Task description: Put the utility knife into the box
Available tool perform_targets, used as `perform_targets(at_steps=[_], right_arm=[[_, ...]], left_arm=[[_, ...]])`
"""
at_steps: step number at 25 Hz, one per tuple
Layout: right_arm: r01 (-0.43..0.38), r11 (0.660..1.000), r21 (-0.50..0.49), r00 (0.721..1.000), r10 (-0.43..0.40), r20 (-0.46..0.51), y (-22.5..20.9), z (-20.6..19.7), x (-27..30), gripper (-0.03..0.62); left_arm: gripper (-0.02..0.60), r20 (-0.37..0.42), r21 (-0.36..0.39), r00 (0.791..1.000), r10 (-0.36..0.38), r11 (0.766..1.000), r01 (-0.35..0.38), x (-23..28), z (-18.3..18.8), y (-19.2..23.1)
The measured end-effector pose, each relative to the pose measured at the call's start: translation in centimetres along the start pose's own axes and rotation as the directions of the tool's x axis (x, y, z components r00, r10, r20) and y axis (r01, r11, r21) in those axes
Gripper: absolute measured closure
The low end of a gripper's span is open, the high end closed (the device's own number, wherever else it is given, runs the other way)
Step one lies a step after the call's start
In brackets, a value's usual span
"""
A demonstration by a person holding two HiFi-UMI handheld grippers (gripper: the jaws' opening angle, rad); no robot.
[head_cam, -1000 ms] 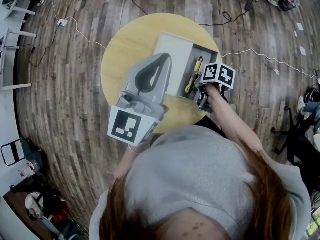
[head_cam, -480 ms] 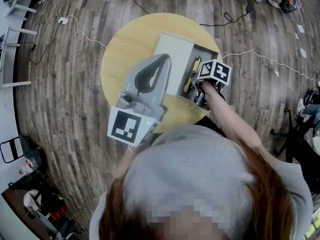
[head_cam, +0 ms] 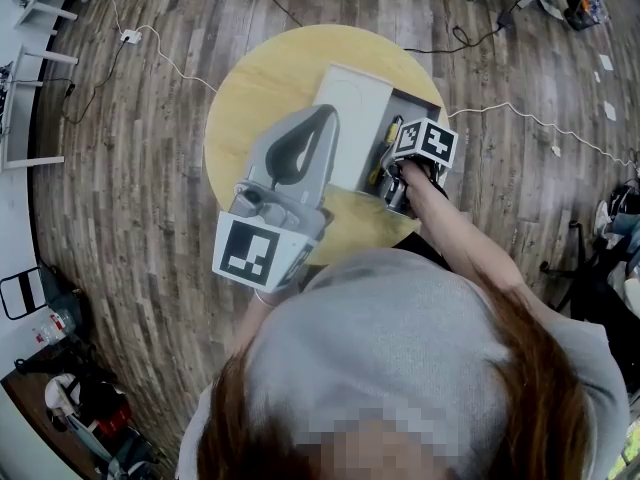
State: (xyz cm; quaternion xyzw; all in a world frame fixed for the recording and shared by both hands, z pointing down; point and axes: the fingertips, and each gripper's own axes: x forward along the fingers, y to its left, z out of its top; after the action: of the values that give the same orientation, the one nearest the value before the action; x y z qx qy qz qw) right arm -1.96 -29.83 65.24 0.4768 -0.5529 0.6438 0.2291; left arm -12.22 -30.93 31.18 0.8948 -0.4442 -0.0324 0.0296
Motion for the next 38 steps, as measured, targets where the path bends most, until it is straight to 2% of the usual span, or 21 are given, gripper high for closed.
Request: perform_targets(at_steps=[6, 11, 22, 26, 31, 38], right_arm=[[0.014, 0.999, -0.036, 1.000, -0.014, 0.010, 0.2, 0.1, 0.1, 0.473], [0.014, 1.000, 0.003, 1.000, -0.014, 0.019, 0.0, 0.2, 0.2, 0.471], [0.024, 1.000, -0.008, 0.999, -0.024, 0.023, 0.2, 0.2, 0.2, 0.471], [0.016, 1.000, -0.003, 0.999, -0.016, 0.028, 0.4, 0.3, 0.1, 0.442], [0.004, 1.000, 0.030, 0.999, -0.005, 0.037, 0.4, 0.4, -0.1, 0.439], [0.000, 1.000, 0.015, 0.998, -0.001, 0.069, 0.5, 1.1, -1.0, 0.418]], left_arm=[[0.578, -0.001, -0.002, 1.000, 0.012, 1.000, -0.012, 0.0, 0.0, 0.3], [0.578, 0.004, -0.013, 1.000, 0.021, 1.000, -0.021, -0.1, -0.2, 0.6], [0.578, 0.011, -0.022, 0.999, 0.032, 0.999, -0.031, -0.3, -0.1, 0.9], [0.578, 0.012, -0.022, 0.999, 0.030, 0.999, -0.030, -0.2, -0.1, 0.8], [0.578, 0.013, -0.027, 1.000, 0.026, 0.999, -0.025, -0.4, -0.1, 0.8], [0.578, 0.020, -0.018, 0.999, 0.030, 0.999, -0.030, -0.3, 0.1, 0.8]])
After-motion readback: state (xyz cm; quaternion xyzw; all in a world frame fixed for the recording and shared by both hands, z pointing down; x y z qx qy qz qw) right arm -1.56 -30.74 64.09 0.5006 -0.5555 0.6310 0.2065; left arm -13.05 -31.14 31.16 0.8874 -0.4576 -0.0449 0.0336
